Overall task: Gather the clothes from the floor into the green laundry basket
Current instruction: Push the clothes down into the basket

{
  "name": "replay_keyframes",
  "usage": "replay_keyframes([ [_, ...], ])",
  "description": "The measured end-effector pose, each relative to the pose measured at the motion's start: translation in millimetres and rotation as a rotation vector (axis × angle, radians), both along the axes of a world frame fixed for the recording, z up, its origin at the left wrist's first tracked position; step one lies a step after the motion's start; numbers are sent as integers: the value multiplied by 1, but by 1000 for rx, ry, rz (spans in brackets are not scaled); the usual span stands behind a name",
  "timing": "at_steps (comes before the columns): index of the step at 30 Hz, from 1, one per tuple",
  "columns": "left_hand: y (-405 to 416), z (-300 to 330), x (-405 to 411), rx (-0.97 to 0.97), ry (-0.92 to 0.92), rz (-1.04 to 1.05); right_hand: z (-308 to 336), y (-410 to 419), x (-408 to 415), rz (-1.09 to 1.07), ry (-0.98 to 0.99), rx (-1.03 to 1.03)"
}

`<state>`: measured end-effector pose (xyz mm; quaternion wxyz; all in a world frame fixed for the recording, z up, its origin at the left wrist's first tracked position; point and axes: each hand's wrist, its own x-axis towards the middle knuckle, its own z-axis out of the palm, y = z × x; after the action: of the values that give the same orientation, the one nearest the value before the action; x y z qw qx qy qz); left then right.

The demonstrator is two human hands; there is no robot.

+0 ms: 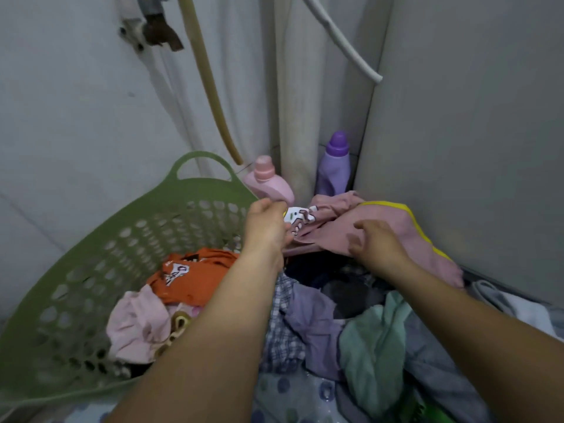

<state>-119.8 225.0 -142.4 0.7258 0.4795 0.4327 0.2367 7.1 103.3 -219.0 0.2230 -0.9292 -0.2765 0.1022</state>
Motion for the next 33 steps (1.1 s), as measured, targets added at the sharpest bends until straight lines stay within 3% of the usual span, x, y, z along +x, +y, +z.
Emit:
replay_keyframes([
  [3, -11, -14, 27, -19, 20, -100, -8, -11, 14, 36, -74, -257],
  [7, -20, -32, 52, -8, 69, -170, -19, -11, 28, 111, -207, -454],
  [13, -21, -49, 71, 49, 157, -266, -35, 9, 43, 68, -225, -434],
  [15, -20, -51, 70, 89, 174, -298, -40, 11, 49, 16, -195, -259],
  [17, -16, -58, 69, 146, 195, -351, -39, 13, 51, -76, -109, 115],
  [21, -15, -58, 65, 552, 596, -530, -16, 18, 38, -284, 223, 607],
  [24, -25, -47, 59, 736, 699, -599, 1, 14, 23, -344, 566, 965],
  [26, -29, -46, 55, 807, 748, -639, 15, 8, 14, -320, 669, 1103],
  [30, -46, -38, 45, 825, 647, -637, 53, -8, -3, -136, 732, 1259],
  [33, -51, -31, 39, 788, 409, -494, 85, -10, -14, -64, 648, 1292],
])
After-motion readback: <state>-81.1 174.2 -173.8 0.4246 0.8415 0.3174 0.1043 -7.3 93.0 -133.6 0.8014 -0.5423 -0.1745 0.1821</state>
